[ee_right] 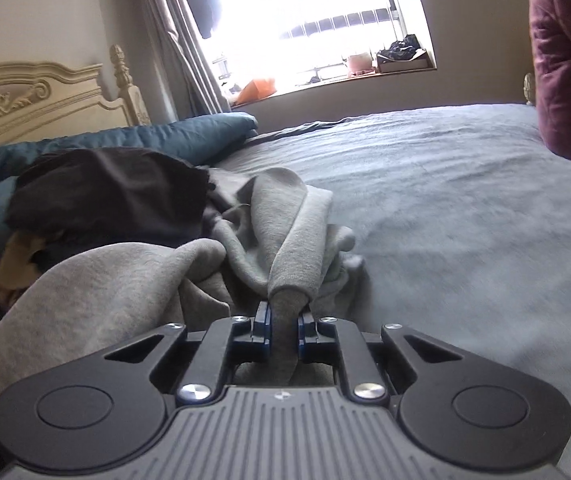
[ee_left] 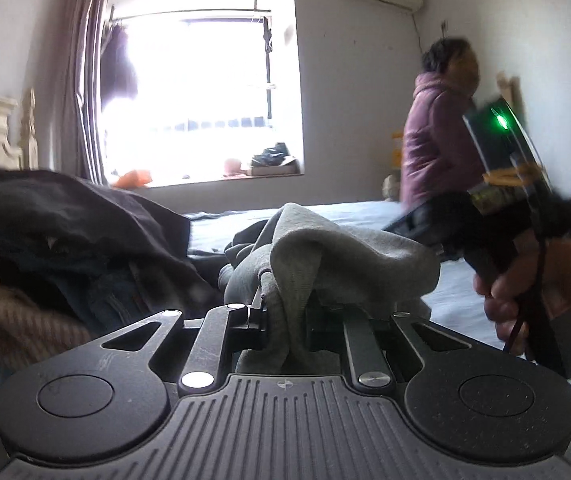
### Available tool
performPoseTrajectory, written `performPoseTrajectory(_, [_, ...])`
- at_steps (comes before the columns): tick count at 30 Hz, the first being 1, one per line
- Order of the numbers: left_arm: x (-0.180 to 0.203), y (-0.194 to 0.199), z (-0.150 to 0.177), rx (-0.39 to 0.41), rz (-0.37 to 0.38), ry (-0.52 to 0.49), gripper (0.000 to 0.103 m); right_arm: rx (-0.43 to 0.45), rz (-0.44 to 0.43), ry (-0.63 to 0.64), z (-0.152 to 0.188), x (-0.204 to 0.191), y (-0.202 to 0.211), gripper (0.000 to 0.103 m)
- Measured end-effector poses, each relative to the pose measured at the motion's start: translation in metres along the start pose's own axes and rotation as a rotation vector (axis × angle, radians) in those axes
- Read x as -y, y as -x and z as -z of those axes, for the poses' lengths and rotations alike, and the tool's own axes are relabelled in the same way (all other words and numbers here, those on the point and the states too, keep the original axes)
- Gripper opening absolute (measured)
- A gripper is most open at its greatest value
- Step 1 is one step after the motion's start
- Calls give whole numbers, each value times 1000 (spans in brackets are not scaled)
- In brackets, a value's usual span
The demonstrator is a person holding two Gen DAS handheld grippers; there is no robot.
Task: Fold clothes
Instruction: 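Lift the grey hoodie and pull it out onto the open blanket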
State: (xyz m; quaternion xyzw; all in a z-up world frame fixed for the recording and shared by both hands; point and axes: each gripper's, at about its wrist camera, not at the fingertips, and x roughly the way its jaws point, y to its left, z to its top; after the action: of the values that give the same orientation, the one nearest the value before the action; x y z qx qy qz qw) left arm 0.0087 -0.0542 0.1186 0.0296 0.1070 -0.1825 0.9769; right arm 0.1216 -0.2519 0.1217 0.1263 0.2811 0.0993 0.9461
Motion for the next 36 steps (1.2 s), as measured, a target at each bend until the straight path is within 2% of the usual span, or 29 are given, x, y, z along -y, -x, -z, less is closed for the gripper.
performPoseTrajectory(7, [50, 94, 16, 29, 123, 40, 14, 3, -64, -44, 51, 12, 111, 13])
performPoseTrajectory(20, [99, 210, 50, -8, 286, 134, 14, 31, -132, -172, 164, 29, 276, 13])
performPoseTrajectory(23, [106, 232, 62, -36, 316, 176, 14, 29, -147, -238, 191, 42, 303, 13])
performPoseTrajectory(27, [110, 233, 94, -141, 312, 206, 15, 9, -112, -236, 226, 55, 312, 14])
performPoseTrajectory(29, [110, 225, 111, -212, 311, 205, 19, 9, -111, -253, 236, 63, 309, 18])
performPoseTrajectory(31, [107, 217, 122, -268, 302, 197, 28, 13, -124, -270, 241, 69, 311, 25])
performPoseTrajectory(32, [103, 217, 123, -282, 299, 200, 35, 15, -131, -276, 242, 71, 313, 28])
performPoseTrajectory(34, [95, 218, 125, -308, 296, 213, 42, 20, -142, -276, 241, 74, 321, 48])
performPoseTrajectory(36, [83, 223, 125, -324, 301, 233, 56, 31, -95, -251, 237, 76, 335, 62])
